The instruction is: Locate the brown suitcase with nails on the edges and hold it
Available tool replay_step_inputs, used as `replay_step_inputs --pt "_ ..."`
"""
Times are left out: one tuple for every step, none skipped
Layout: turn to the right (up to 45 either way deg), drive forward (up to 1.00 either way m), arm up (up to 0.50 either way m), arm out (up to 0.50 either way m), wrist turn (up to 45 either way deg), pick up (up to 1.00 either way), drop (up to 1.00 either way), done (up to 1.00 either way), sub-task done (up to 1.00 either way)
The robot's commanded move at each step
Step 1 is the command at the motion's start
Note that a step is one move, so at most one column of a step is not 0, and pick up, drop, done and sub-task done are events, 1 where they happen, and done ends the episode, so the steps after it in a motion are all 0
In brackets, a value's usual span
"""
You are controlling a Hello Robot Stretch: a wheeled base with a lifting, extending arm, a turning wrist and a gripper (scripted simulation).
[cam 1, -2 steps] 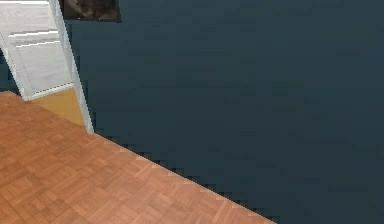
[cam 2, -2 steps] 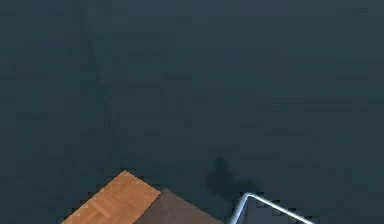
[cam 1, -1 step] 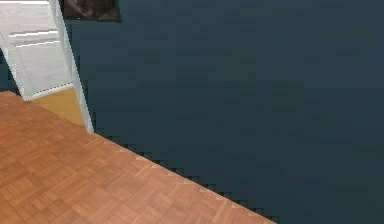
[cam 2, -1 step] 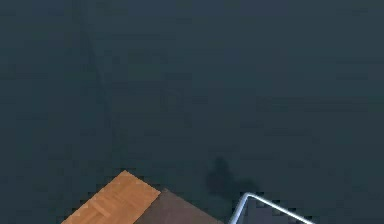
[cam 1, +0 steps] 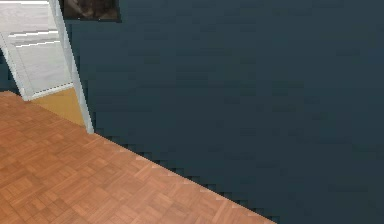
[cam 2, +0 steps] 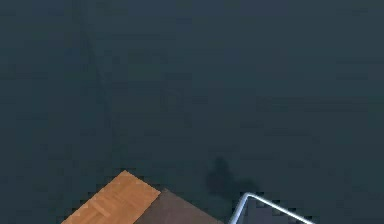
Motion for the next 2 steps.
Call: replay_step_inputs --pt "0.0 0.00 0.00 0.00 45.0 0.00 0.00 0.00 0.00" --pt "0.0 0.00 0.00 0.00 45.0 0.00 0.00 0.00 0.00"
